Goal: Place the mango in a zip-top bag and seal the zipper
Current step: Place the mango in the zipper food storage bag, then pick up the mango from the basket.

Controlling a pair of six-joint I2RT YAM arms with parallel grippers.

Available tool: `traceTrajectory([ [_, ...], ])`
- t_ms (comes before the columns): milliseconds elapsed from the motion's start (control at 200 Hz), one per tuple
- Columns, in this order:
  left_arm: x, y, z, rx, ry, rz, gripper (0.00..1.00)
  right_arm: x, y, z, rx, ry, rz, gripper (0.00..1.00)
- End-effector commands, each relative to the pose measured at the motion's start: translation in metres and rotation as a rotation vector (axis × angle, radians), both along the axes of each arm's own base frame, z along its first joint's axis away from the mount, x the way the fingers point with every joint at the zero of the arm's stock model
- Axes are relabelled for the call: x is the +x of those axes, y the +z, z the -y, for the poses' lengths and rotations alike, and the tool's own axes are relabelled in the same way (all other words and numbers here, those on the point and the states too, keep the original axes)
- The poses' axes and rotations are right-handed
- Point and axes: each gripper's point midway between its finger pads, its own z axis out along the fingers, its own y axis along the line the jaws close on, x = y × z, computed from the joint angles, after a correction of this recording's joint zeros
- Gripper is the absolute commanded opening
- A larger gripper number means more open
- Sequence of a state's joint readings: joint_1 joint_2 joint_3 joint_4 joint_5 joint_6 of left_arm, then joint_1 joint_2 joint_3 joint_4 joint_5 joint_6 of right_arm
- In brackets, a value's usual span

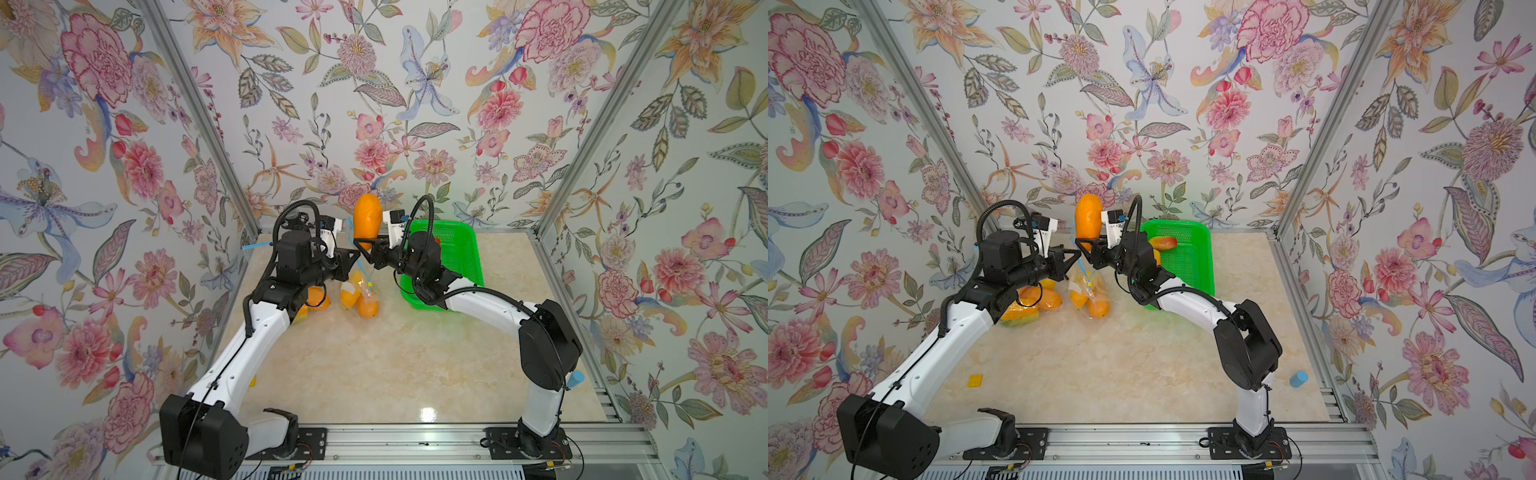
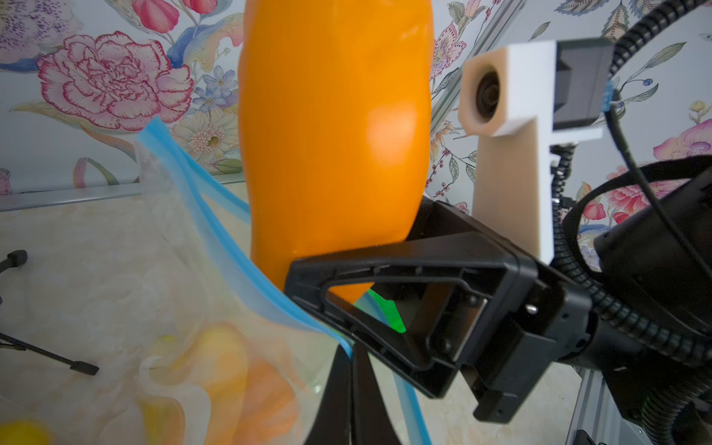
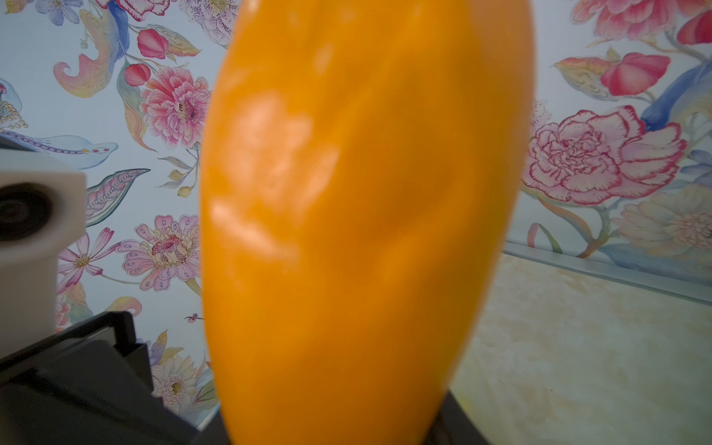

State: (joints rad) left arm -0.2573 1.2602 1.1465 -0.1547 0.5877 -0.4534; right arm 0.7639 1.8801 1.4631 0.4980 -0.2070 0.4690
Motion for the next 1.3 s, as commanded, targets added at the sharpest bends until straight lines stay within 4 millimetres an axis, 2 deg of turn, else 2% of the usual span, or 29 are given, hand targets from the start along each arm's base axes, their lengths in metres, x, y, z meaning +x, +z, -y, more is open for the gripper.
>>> traceTrajectory([
  [0,-0.001,0.009,-0.011,-0.009,0.035,0.035,0.00,-0.005,-0.015,-0.004,-0.034,0.024,0.004,0.25],
  [200,-0.005,0.010,-0.024,0.009,0.072,0.041,0.00,-0.003,-0.038,-0.002,-0.143,0.008,0.016,0.25],
  [320,-0.006,0.001,-0.027,0.014,0.085,0.025,0.00,-0.012,-0.037,-0.010,-0.188,0.053,0.059,0.36],
  [455,-0.004,-0.004,-0.028,0.017,0.091,0.013,0.00,-0.019,-0.037,-0.015,-0.243,0.080,0.098,0.60],
  [545,-0.004,-0.003,-0.028,0.016,0.094,0.016,0.00,-0.021,-0.032,-0.014,-0.238,0.105,0.102,0.71],
  [606,-0.004,-0.002,-0.030,0.017,0.097,0.016,0.00,-0.022,-0.027,-0.013,-0.235,0.115,0.101,0.72],
  [671,-0.004,-0.002,-0.031,0.019,0.100,0.016,0.00,-0.023,-0.021,-0.010,-0.226,0.126,0.100,0.78],
  [901,-0.002,0.003,-0.038,0.015,0.118,0.024,0.00,-0.034,0.008,0.008,-0.183,0.166,0.094,0.78],
  [961,-0.002,0.008,-0.038,0.012,0.115,0.034,0.00,-0.034,0.016,0.023,-0.162,0.140,0.080,0.77],
  [1026,-0.001,0.011,-0.037,0.010,0.109,0.040,0.00,-0.026,0.021,0.052,-0.135,0.070,0.040,0.77],
  [1076,0.000,0.012,-0.036,0.006,0.104,0.039,0.00,-0.016,0.017,0.078,-0.137,-0.025,-0.006,0.77],
  [1091,0.000,0.011,-0.035,0.004,0.101,0.038,0.00,-0.005,0.012,0.094,-0.148,-0.081,-0.028,0.78],
  [1166,0.001,0.013,-0.031,-0.017,0.082,0.044,0.00,0.024,-0.025,0.146,-0.224,-0.298,-0.160,0.80],
  [1241,-0.003,0.022,-0.020,-0.074,0.033,0.070,0.00,0.046,-0.073,0.178,-0.327,-0.403,-0.290,0.79],
  [1296,-0.009,0.034,-0.007,-0.119,-0.004,0.100,0.00,0.058,-0.103,0.188,-0.405,-0.427,-0.359,0.79],
])
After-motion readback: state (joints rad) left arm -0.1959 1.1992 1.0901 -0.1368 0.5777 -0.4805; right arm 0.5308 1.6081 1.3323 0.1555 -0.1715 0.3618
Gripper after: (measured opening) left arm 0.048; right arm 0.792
